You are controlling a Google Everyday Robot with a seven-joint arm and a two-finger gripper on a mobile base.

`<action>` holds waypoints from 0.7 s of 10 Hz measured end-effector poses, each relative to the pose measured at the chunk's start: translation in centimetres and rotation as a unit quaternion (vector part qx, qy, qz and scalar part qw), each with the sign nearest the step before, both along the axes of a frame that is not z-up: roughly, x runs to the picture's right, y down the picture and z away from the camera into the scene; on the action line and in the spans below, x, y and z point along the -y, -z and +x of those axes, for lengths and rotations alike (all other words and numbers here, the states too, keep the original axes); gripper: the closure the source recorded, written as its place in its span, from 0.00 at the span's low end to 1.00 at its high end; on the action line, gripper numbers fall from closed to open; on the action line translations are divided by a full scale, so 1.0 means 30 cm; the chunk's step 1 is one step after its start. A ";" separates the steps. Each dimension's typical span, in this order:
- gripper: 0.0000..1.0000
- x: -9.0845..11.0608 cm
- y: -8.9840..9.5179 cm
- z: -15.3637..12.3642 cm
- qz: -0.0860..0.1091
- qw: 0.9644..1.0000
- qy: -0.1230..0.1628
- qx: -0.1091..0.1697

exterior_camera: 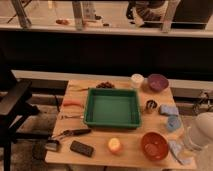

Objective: Wipe red bowl with towel

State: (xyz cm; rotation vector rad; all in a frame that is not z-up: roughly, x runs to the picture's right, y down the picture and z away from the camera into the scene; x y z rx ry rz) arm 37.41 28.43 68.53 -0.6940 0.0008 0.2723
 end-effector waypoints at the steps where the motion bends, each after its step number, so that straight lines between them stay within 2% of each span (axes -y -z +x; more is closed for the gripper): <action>1: 0.20 -0.004 -0.003 0.007 0.001 1.000 -0.002 0.002; 4: 0.20 -0.029 -0.027 0.032 0.016 1.000 0.000 0.002; 7: 0.20 -0.072 -0.077 0.071 0.020 1.000 -0.014 0.001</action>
